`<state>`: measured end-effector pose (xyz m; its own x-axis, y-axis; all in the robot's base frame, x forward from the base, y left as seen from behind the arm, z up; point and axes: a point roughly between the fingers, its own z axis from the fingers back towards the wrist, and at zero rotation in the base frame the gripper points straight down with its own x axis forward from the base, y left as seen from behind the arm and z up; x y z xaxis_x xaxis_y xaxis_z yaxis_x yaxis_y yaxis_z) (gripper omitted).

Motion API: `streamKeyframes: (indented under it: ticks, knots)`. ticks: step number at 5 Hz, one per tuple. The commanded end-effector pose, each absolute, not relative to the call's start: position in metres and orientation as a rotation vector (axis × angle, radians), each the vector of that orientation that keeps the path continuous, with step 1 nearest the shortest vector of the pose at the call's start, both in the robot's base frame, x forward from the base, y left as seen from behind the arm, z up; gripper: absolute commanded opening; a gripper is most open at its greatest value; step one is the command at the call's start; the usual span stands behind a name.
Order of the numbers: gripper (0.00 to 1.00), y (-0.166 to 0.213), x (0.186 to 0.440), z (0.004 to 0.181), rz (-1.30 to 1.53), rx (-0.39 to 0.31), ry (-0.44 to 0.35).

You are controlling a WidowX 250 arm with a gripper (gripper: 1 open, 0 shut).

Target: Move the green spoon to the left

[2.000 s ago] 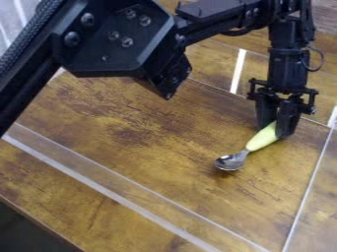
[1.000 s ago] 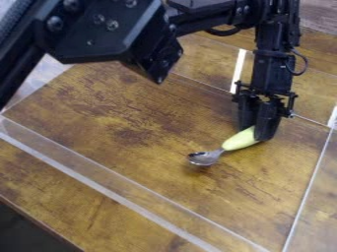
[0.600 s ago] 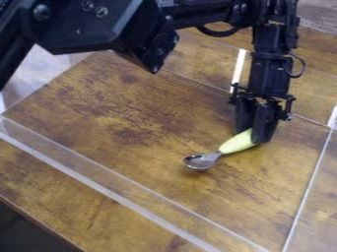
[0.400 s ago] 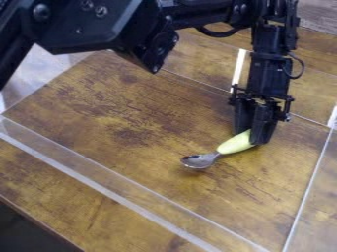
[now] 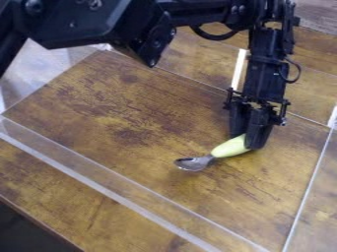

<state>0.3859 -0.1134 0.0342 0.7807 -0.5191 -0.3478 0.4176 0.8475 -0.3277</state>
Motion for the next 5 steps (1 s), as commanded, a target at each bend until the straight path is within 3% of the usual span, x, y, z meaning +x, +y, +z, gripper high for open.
streamKeyframes:
  ticks: [1, 3, 5]
  knots:
    - [0.00, -0.119, 0.386, 0.086, -0.555, -0.235, 0.334]
    - [0.00, -0.108, 0.383, 0.090, -0.545, -0.248, 0.347]
    - [0.00, -0.108, 0.370, 0.099, -0.720, -0.230, 0.382]
